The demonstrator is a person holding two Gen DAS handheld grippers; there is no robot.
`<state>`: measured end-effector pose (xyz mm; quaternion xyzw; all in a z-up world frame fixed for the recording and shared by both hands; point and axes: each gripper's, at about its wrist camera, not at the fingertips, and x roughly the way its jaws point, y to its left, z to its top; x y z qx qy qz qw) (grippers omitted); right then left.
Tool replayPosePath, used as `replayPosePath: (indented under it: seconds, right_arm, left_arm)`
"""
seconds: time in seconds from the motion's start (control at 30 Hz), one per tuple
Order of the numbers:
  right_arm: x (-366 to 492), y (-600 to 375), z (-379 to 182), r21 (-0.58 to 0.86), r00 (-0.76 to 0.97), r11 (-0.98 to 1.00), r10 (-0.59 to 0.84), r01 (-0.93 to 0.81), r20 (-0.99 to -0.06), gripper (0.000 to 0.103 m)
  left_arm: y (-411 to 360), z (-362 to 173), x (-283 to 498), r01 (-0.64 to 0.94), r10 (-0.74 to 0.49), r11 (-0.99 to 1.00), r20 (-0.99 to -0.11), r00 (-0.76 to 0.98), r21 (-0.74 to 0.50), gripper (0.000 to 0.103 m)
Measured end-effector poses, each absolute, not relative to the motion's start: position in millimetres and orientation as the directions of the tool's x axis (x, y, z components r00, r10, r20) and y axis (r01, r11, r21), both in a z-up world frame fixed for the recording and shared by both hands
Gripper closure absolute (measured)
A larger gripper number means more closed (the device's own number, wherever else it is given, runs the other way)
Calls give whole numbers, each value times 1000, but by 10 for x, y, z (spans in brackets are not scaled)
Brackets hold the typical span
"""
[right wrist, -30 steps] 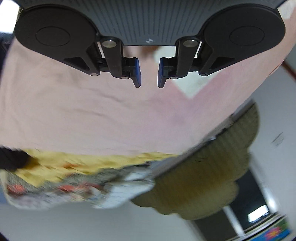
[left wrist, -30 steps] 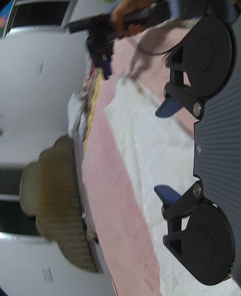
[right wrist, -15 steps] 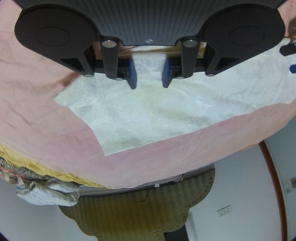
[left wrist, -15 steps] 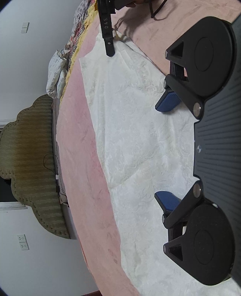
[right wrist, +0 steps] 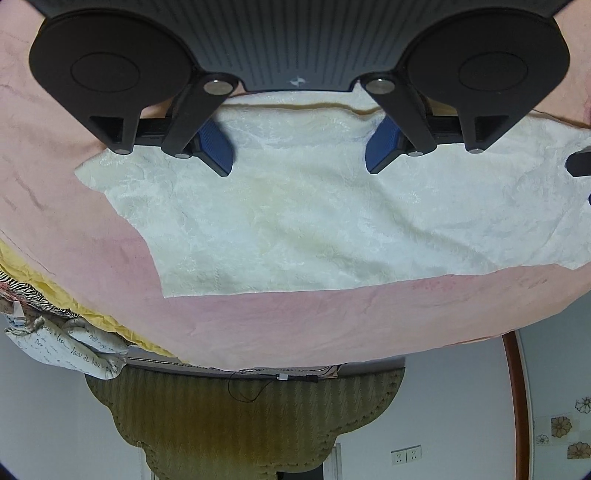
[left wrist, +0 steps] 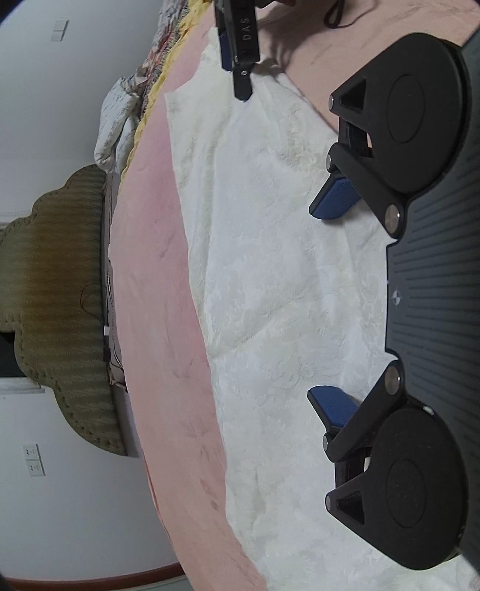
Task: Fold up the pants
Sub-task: 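Move the right gripper to the folded pants edge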
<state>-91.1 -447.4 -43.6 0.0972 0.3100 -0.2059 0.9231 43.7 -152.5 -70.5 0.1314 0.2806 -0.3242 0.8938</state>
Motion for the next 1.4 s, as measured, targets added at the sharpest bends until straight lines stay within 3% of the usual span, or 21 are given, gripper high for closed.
replayPosePath:
  seconds: [0.23, 0.33, 0.43, 0.53, 0.6, 0.7, 0.8, 0.9, 0.97, 1.13, 1.4]
  right_arm:
    - [-931, -4472, -411, 69, 719, 892, -313, 448, -620, 23]
    - [-1068, -4395, -335, 157, 756, 880, -279, 448, -593, 23]
    - [-1120, -4245, -276, 246, 814, 912, -141, 329, -563, 20]
    - [-1011, -4034, -299, 110, 759, 956, -143, 272, -636, 16]
    - [-1061, -4020, -259, 110, 755, 956, -142, 272, -640, 16]
    - [-1330, -4300, -158, 281, 800, 883, -157, 376, -579, 15]
    - [-1614, -4732, -221, 482, 800, 711, -190, 512, -569, 15]
    - [-1895, -5077, -493, 763, 874, 454, -83, 461, -479, 14]
    - [-1977, -5143, -566, 831, 910, 385, -66, 402, -409, 14]
    - [-1782, -5158, -564, 817, 907, 415, -58, 401, -416, 14]
    - [-1315, -5274, -591, 709, 861, 488, -277, 509, -427, 16]
  left_arm:
    - [-1439, -578, 457, 571, -479, 820, -514, 711, 26, 4]
    - [-1419, -610, 559, 554, -464, 832, -552, 693, -4, 4]
    - [-1462, -662, 566, 556, -444, 831, -579, 684, 19, 3]
    - [-1477, -653, 504, 585, -462, 810, -571, 679, 40, 4]
    - [-1441, -634, 477, 590, -476, 807, -555, 683, 33, 4]
    - [-1358, -585, 485, 573, -500, 820, -512, 699, -18, 4]
    - [-1340, -638, 577, 556, -490, 829, -552, 675, -56, 4]
    - [-1348, -644, 598, 558, -488, 828, -563, 667, -58, 3]
    - [-1390, -648, 587, 564, -480, 825, -572, 665, -37, 2]
    - [-1443, -659, 570, 567, -461, 823, -582, 670, 1, 0]
    - [-1464, -668, 572, 567, -455, 824, -590, 667, 6, 0]
